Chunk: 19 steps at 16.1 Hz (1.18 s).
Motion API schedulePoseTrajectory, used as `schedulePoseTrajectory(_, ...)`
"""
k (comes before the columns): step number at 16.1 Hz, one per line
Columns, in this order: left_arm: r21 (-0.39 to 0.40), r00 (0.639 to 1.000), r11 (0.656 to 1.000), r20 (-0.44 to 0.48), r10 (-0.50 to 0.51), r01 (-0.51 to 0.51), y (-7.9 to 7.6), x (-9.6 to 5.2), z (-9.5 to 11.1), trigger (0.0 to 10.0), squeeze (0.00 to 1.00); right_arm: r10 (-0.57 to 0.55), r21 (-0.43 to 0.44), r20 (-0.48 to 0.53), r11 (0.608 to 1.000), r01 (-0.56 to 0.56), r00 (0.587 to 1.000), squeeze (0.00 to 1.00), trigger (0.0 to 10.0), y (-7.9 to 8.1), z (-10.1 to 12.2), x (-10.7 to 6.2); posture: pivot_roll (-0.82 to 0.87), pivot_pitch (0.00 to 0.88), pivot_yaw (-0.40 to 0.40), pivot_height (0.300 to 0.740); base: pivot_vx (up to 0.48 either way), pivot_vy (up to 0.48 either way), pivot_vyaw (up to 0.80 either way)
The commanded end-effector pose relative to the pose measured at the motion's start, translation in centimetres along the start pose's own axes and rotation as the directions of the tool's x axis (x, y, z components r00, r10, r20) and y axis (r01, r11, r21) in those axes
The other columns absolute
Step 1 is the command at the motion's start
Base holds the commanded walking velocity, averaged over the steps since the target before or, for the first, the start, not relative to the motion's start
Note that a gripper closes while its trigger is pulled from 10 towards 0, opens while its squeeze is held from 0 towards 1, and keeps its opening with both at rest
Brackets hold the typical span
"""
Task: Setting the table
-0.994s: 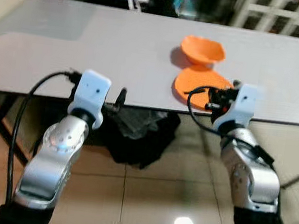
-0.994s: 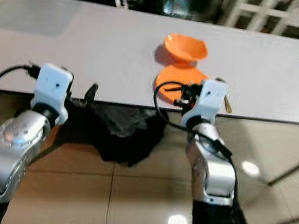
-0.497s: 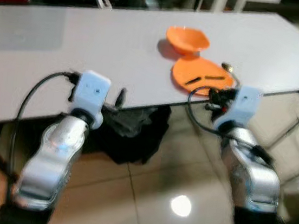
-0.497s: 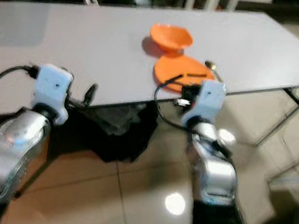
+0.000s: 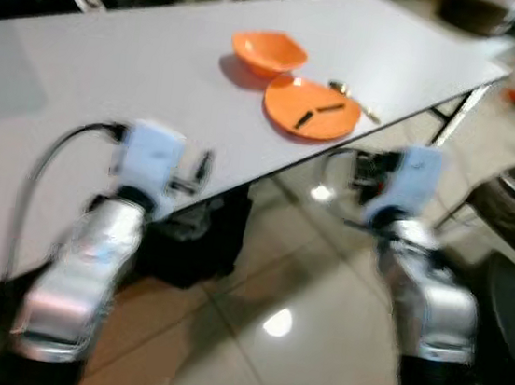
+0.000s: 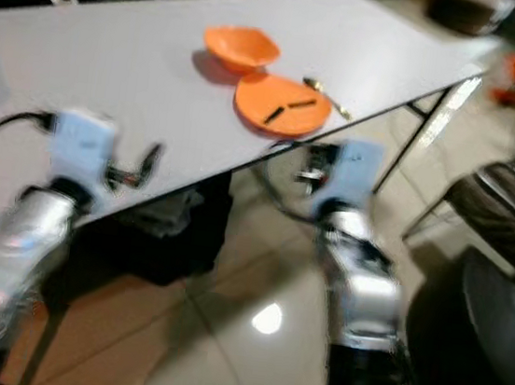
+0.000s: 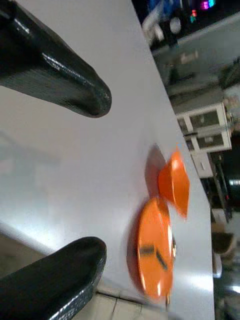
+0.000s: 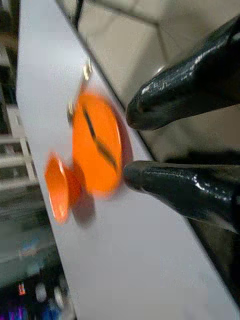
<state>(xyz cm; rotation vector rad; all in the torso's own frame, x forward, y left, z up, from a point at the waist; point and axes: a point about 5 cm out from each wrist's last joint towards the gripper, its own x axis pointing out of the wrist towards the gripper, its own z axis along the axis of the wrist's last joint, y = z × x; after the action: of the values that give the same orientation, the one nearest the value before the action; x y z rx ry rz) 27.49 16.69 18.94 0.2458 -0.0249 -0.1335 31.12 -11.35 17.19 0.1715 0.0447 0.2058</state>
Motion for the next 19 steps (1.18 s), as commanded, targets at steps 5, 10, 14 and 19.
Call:
schedulePoseTrajectory(5, 0.074, 0.995, 0.993, 0.010, -0.095, 0.094, -0.6, -1.8, -0.5, 10.0, 0.00, 0.062, -0.034, 0.016, 0.998, -0.061, 0.998, 0.00, 10.0, 0.5, 0.2, 0.0, 0.04, 0.053, -0.044, 0.740, 0.000, 0.278, 0.00)
schedulePoseTrajectory(10, 0.111, 0.993, 0.989, 0.041, -0.107, 0.102, -0.9, -1.6, -0.1, 10.0, 0.00, 0.084, -0.078, 0.005, 0.993, -0.084, 0.996, 0.00, 10.0, 0.3, -0.2, -0.3, 0.04, 0.051, -0.034, 0.740, 0.000, -0.192, 0.00)
schedulePoseTrajectory(14, 0.121, 0.995, 0.989, 0.048, -0.090, 0.084, -0.7, -1.6, -0.1, 10.0, 0.00, 0.149, -0.137, -0.015, 0.979, -0.149, 0.989, 0.00, 10.0, 1.0, -0.7, -0.5, 0.04, 0.038, -0.038, 0.740, 0.000, -0.480, 0.76)
schedulePoseTrajectory(19, 0.040, 0.999, 0.998, 0.018, -0.045, 0.044, -0.4, -1.6, -0.4, 10.0, 0.00, 0.224, -0.150, -0.048, 0.962, -0.229, 0.973, 0.00, 10.0, 1.8, -1.5, -0.7, 0.05, 0.034, -0.043, 0.740, 0.000, -0.286, 0.64)
